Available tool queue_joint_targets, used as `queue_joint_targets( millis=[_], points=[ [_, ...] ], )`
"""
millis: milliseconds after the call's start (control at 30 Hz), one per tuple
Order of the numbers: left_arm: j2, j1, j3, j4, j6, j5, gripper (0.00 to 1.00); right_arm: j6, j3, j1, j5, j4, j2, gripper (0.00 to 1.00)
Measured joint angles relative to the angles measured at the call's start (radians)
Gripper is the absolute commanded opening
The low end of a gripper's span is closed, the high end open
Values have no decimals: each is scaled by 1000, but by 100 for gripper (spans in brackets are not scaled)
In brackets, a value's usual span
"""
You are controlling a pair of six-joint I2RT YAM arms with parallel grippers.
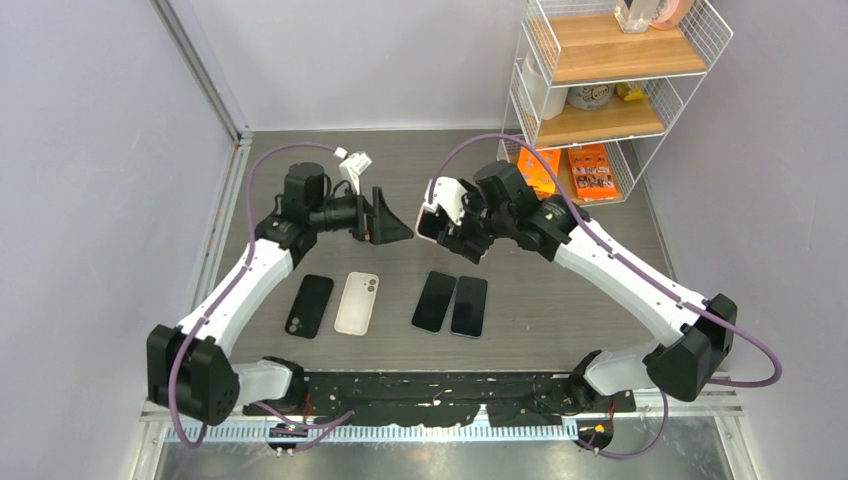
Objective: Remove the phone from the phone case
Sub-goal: Pick up the phone at the center of the board.
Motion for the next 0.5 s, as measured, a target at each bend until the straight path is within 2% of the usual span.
queue_joint_targets(
  millis=[333,500],
  points=[
    [79,-50,25,65,-144,56,88,22,-9,8,2,17,-11,6],
    [92,-60,35,93,-184,56,78,23,-16,21,2,21,-11,5]
  ],
)
